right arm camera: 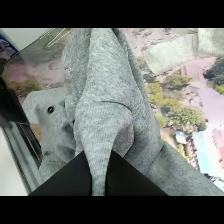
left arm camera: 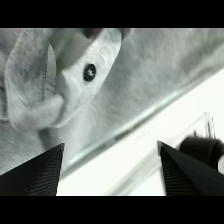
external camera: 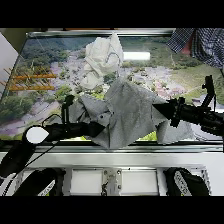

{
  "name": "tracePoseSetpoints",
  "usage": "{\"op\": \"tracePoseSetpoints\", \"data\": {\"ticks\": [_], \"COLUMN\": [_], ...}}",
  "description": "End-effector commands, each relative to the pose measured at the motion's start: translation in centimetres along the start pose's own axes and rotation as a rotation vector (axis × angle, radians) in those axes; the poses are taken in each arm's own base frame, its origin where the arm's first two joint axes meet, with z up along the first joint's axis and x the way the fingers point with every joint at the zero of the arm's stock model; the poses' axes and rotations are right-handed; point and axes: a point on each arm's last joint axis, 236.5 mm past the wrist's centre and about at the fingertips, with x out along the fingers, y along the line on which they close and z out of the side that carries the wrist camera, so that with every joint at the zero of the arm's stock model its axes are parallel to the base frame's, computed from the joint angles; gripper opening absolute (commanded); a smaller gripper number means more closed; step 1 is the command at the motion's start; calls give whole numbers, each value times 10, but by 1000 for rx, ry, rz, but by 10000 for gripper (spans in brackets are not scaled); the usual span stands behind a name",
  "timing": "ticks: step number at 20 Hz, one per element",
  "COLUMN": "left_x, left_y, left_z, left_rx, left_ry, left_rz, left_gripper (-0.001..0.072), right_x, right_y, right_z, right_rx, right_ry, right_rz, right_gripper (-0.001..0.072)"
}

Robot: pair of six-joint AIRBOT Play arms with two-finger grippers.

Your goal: Fold the clothes and pants, and hang the long-sleeved shirts on hangers.

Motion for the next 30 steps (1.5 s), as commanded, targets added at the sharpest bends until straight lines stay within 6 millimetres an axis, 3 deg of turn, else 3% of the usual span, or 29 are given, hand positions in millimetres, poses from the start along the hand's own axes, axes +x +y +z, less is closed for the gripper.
{"op": "tracePoseSetpoints", "data": {"ticks": [1, 4, 6, 8, 12, 15, 18, 21, 22, 23, 24, 26, 30], "left_x": [-16, -14, -13, -7, 28, 57, 73, 80, 81, 81, 81, 80, 54], "left_y": [40, 84, 102, 112, 102, 72, 65, 57, 53, 50, 48, 48, 57], "left_z": [39, 59, 78, 85, 59, 39, 20, 13, 14, 15, 16, 16, 46], "left_rx": [-125, -241, -266, -296, -270, -273, -280, -264, -272, -281, -281, -262, -258], "left_ry": [-120, -153, -174, -129, 87, 187, 262, 276, 274, 272, 268, 268, 159], "left_rz": [69, 127, 136, 142, 91, -42, -61, -65, -79, -92, -101, -101, -89], "left_gripper": [608, 608, 608, 608, 608, 608, 608, 605, 441, 172, 86, 22, 21], "right_x": [0, 0, 0, 0, 0, 0, 0, 0, 0, 0, 0, 0, 0], "right_y": [0, 0, 0, 0, 0, 0, 0, 0, 0, 0, 0, 0, 5], "right_z": [0, -1, -1, -2, -2, -2, -2, -2, -2, -2, -2, -2, 9], "right_rx": [-1, -2, -2, -3, -3, -3, -3, -3, -3, -3, -3, -3, 7], "right_ry": [0, 4, 4, 9, 10, 10, 10, 10, 10, 10, 10, 9, -35], "right_rz": [1, 0, 0, -1, -2, -2, -2, -2, -2, -2, -2, -1, 17], "right_gripper": [16, 16, 16, 16, 16, 17, 17, 17, 17, 17, 17, 16, 19]}}
